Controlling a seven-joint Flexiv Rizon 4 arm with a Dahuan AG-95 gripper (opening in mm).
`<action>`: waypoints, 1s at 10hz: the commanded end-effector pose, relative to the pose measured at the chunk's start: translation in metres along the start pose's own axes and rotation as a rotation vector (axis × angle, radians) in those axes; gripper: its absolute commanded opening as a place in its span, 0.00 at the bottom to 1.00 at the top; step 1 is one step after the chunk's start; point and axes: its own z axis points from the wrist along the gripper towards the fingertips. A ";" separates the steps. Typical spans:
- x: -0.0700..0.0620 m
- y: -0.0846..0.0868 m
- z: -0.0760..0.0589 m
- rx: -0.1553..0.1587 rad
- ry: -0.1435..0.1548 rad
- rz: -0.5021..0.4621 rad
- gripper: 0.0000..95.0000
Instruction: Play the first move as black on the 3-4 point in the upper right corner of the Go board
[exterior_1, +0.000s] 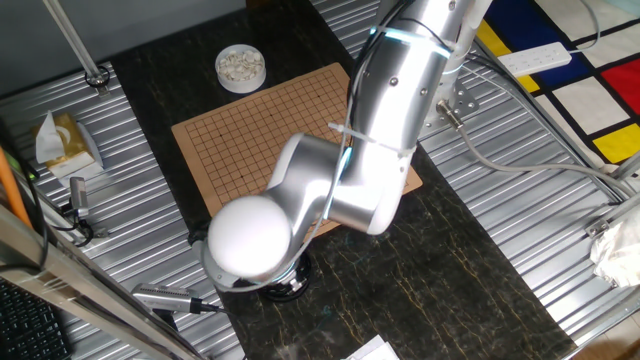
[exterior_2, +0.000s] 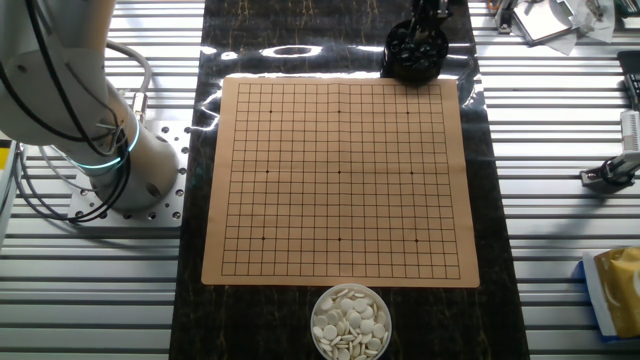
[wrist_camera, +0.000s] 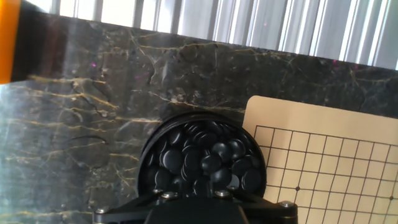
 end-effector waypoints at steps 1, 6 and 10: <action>0.000 0.000 0.000 0.003 -0.016 0.002 0.00; -0.001 0.000 0.001 0.008 -0.026 0.032 0.00; 0.000 -0.001 0.014 -0.009 -0.025 0.024 0.20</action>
